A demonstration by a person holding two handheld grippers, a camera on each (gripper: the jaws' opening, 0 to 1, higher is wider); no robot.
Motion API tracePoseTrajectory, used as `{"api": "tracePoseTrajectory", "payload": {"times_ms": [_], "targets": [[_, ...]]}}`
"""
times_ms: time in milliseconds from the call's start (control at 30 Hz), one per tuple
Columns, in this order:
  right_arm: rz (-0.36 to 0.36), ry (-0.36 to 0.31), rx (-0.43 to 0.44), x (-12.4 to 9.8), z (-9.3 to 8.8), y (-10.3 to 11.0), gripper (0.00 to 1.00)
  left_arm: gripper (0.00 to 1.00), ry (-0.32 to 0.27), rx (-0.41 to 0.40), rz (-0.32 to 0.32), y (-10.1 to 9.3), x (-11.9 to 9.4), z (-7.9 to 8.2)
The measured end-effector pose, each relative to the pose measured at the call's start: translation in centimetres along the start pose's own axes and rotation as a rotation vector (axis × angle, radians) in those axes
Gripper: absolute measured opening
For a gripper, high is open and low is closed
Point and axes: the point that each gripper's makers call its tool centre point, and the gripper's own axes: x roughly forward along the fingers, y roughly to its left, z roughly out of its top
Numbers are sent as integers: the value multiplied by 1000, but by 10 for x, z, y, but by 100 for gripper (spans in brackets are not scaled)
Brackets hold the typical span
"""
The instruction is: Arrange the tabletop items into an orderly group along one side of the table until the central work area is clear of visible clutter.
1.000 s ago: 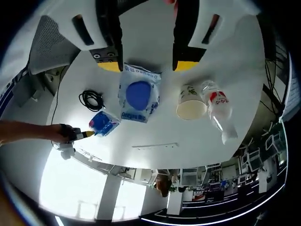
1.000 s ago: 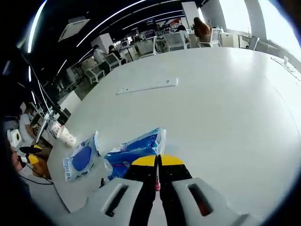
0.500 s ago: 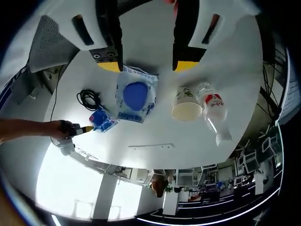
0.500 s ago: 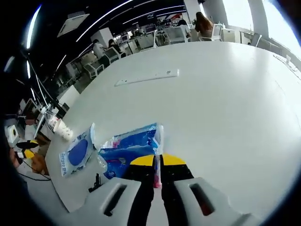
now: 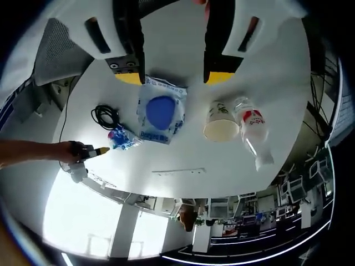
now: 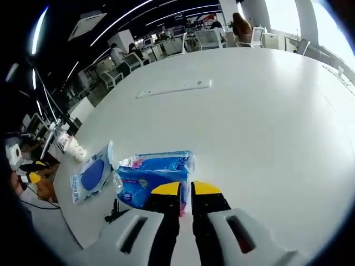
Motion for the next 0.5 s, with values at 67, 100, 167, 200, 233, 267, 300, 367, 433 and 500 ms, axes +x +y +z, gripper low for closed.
{"api": "tracePoseTrajectory", "payload": {"times_ms": [67, 100, 167, 200, 233, 267, 300, 367, 433, 500], "targets": [[0, 1, -1, -1, -1, 0, 6, 41, -3, 2, 1, 0, -1, 0], [0, 2, -1, -2, -2, 1, 6, 41, -3, 1, 1, 0, -1, 0], [0, 5, 1, -3, -3, 2, 5, 41, -5, 1, -1, -1, -2, 0], [1, 4, 1, -4, -3, 3, 5, 41, -5, 2, -2, -1, -1, -2], [2, 5, -3, -5, -3, 6, 6, 41, -4, 2, -5, -2, -1, -3], [2, 5, -5, -5, -3, 6, 7, 41, -4, 2, -7, -3, -1, -4], [4, 8, -11, -6, -3, 9, 7, 41, -3, 4, -10, -4, -1, -5], [4, 6, -16, -7, -2, 11, 8, 41, 0, 7, -14, -5, -1, -7], [7, 9, -23, -9, -2, 14, 9, 41, 0, 5, -18, -5, -1, -10], [12, 16, -44, -10, -3, 18, 11, 41, 0, 4, -21, -5, -1, -11]]}}
